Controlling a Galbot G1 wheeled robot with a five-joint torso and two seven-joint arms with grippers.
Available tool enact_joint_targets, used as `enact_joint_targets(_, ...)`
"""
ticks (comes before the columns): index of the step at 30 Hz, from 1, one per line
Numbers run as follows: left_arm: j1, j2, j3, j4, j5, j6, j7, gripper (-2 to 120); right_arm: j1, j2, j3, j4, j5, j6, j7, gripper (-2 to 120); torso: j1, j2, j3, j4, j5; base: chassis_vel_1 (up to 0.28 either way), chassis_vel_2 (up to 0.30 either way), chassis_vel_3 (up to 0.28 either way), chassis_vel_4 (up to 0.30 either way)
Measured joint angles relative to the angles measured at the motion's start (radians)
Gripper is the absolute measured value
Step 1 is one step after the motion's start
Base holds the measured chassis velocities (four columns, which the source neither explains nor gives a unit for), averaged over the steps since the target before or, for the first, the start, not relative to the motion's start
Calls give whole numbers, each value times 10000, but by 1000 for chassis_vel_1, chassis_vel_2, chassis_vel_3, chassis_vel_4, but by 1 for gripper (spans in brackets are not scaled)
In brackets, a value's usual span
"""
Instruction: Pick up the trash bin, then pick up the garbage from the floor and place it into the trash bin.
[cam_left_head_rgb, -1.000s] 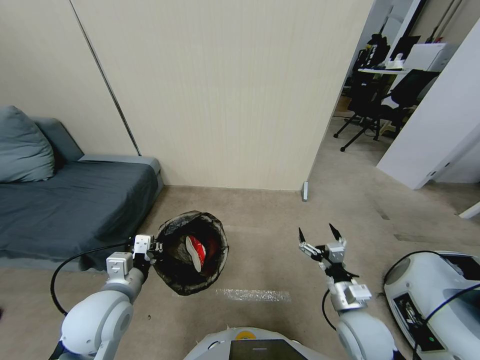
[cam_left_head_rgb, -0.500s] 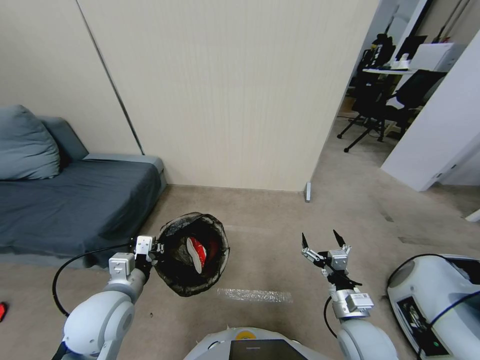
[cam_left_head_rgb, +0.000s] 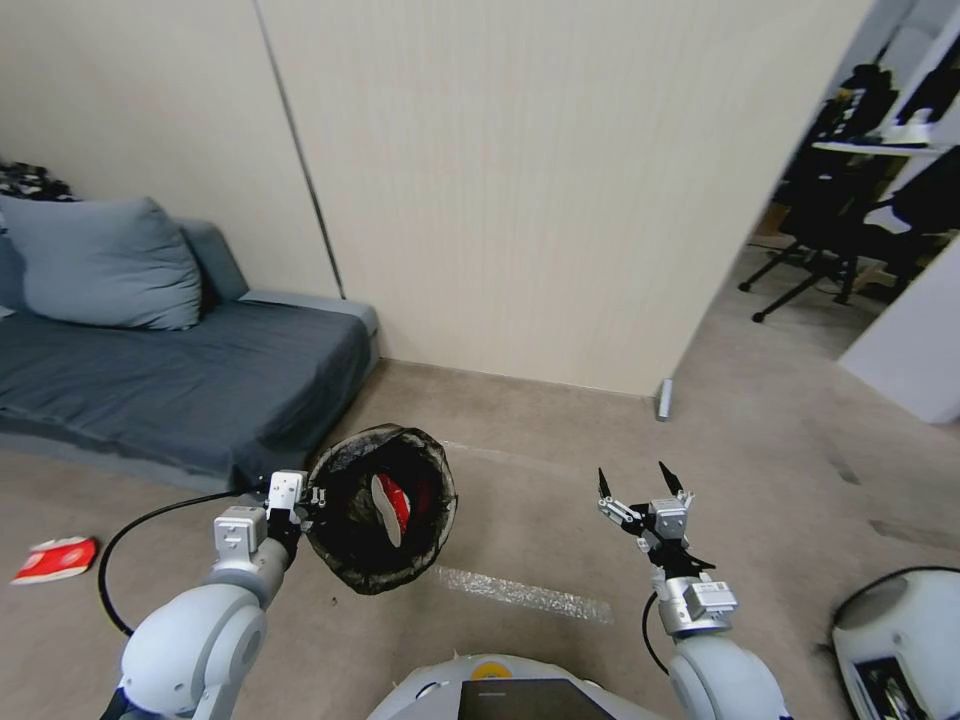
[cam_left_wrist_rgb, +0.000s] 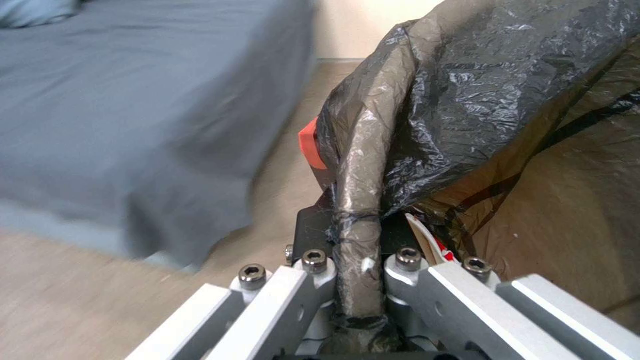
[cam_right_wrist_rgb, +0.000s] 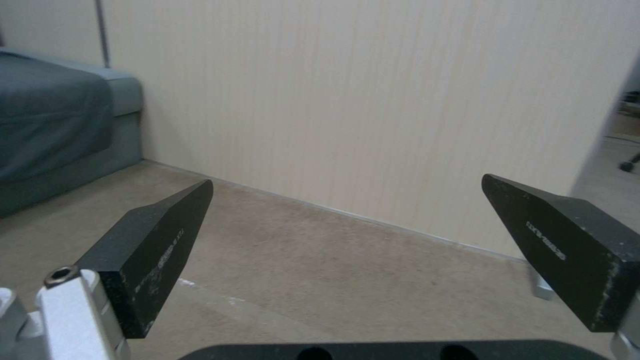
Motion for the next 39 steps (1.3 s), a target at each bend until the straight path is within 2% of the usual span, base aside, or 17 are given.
enact_joint_targets(39, 65, 11, -26, -233, -30, 72, 30, 1, 370, -27, 6, -239, 406, -517, 288, 100, 1, -1, 0, 0, 0, 94, 88, 91, 90)
